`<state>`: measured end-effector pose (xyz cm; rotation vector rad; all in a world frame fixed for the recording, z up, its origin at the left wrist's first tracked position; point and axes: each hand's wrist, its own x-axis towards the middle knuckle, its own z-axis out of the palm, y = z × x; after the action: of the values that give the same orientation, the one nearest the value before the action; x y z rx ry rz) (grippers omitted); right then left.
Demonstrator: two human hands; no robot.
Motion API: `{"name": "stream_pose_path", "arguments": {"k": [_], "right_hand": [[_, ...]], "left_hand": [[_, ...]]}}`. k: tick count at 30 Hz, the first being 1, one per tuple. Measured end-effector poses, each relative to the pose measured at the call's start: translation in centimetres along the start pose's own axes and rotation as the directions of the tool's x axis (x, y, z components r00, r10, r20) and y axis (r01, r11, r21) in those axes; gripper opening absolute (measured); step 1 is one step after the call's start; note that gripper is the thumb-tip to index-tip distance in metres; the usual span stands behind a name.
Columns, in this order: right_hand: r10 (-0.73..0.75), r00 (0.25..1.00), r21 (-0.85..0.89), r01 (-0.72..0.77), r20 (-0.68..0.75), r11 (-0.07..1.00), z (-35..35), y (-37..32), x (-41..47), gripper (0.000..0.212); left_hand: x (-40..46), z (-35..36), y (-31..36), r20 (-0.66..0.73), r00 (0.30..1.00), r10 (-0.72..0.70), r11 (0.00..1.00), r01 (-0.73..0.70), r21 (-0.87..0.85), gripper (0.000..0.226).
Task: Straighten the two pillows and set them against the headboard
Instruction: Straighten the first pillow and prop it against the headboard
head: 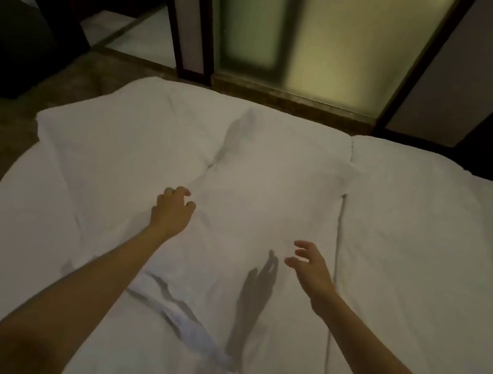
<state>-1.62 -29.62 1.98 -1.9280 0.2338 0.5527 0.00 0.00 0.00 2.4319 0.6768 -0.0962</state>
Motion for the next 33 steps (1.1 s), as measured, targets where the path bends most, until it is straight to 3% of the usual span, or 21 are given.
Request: {"name": "stream_pose_path", "arguments": {"k": [3, 7, 10, 13, 19, 26, 33], "right_hand": [[-0.06, 0.998, -0.143, 0.056, -0.024, 0.988, 1.8, -1.9, 3.6, 0.056], [-0.09, 0.996, -0.315, 0.08, -0.019, 0.946, 3.6, -3.2, 7.5, 0.076], [-0.088, 0.996, -0.394, 0.075, -0.014, 0.916, 4.4, -3.0, 9.2, 0.082], [-0.062, 0.998, -0.429, 0.053, -0.006, 0.902, 4.4, -2.1, 9.5, 0.083], [-0.045, 0.996, -0.349, 0.014, -0.081, 0.937, 0.9, 0.1, 7.7, 0.075], [-0.106, 0.977, -0.16, 0.077, -0.184, 0.984, -6.1, 3.6, 2.0, 0.064], [-0.094, 0.951, -0.012, 0.094, -0.293, 0.995, -15.2, 9.0, -4.9, 0.024]], "left_hand": [[4.6, -0.3, -0.9, 0.047, 0.998, -0.042, 0.984, 0.033, 0.175, 0.053], [8.0, 0.2, -2.7, 0.211, 0.968, -0.136, 0.964, 0.08, 0.254, 0.083], [8.0, 1.4, -3.6, 0.394, 0.907, -0.15, 0.988, 0.152, 0.025, 0.094], [6.7, 3.1, -3.3, 0.391, 0.911, -0.128, 0.976, 0.185, -0.112, 0.091], [1.6, 6.2, -0.1, 0.32, 0.947, 0.005, 0.962, 0.083, -0.261, 0.071], [-8.4, 9.9, 6.8, 0.161, 0.97, 0.182, 0.982, -0.172, -0.079, 0.038], [-18.2, 14.8, 13.9, 0.244, 0.928, 0.281, 0.957, -0.29, 0.001, 0.042]]}}
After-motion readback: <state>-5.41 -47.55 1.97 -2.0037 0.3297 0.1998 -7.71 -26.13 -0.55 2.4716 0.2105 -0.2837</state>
